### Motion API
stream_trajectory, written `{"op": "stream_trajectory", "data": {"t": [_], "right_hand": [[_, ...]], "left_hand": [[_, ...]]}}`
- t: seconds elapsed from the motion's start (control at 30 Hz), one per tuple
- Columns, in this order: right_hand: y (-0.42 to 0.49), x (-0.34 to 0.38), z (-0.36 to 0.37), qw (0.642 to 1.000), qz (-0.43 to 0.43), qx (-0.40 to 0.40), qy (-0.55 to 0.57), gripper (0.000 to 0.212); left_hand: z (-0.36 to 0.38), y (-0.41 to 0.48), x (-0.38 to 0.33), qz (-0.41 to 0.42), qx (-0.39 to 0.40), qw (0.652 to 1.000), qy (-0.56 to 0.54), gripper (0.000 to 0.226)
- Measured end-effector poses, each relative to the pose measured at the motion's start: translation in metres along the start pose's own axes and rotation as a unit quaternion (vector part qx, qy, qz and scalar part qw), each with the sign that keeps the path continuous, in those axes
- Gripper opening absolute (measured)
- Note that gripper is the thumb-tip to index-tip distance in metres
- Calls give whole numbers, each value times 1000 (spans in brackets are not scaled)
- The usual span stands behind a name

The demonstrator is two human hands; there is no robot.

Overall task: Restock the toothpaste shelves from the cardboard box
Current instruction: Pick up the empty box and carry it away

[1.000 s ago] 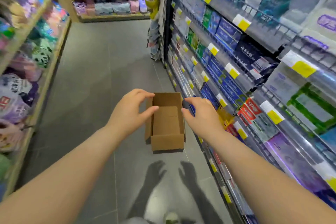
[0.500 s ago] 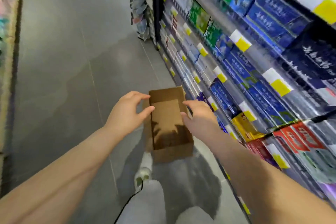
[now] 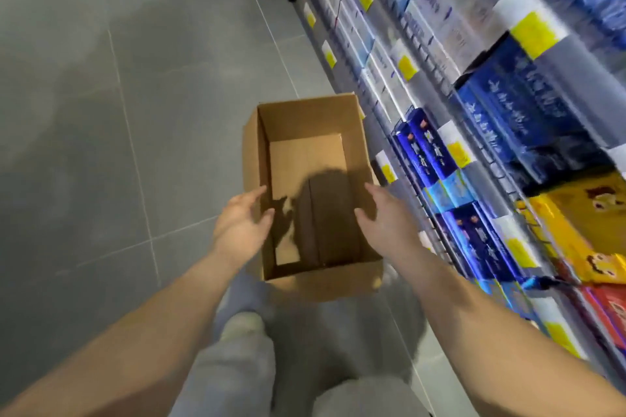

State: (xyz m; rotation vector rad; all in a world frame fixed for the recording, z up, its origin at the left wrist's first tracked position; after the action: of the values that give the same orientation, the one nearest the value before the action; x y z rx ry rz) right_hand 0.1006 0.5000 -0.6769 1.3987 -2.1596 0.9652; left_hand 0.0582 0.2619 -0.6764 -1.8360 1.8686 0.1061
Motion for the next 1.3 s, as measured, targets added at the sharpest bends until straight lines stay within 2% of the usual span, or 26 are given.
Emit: {"op": "stream_trajectory", "data": {"t": [0.17, 0.3, 0.4, 0.5, 0.67, 0.77, 0.9, 1.07, 1.3], "right_hand": [[51, -94, 71, 1000, 13, -5, -25, 67], [74, -141, 99, 1000, 7, -21, 16, 70], [80, -149, 101, 997, -12, -20, 71, 69], [75, -147, 98, 992, 8, -26, 127, 71], [69, -139, 96, 989, 47, -42, 137, 69], [60, -117, 84, 984, 56, -45, 160, 67], [36, -55, 50, 979, 55, -43, 192, 66], [-7, 65, -23, 981, 34, -37, 187, 65], [-57, 256, -122, 989, -23, -20, 147, 63]], "left_hand": [[111, 42, 51, -113, -16, 993, 8, 58], [168, 44, 77, -129, -44, 990, -42, 66], [183, 42, 80, -129, -66, 985, -93, 66], [181, 41, 76, -134, -76, 979, -133, 62], [166, 44, 73, -134, -76, 978, -139, 56], [135, 47, 68, -121, -78, 979, -146, 54], [58, 36, 57, -146, -41, 979, -134, 52], [-85, 3, 32, -210, -22, 971, -109, 51], [-292, -52, 20, -189, -57, 967, -163, 48]]}}
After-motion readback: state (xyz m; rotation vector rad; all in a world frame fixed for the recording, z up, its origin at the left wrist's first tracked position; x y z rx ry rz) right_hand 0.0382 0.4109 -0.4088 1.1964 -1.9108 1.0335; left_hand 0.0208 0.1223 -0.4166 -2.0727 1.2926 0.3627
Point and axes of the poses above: each hand's wrist, its own y-axis towards the middle knuckle, its own z-axis out of the palm, x = y × z, the point moved 1 cm from there along y, towards the middle knuckle, and after that the axes turned 12 degrees about y, right-handed, at the moved point
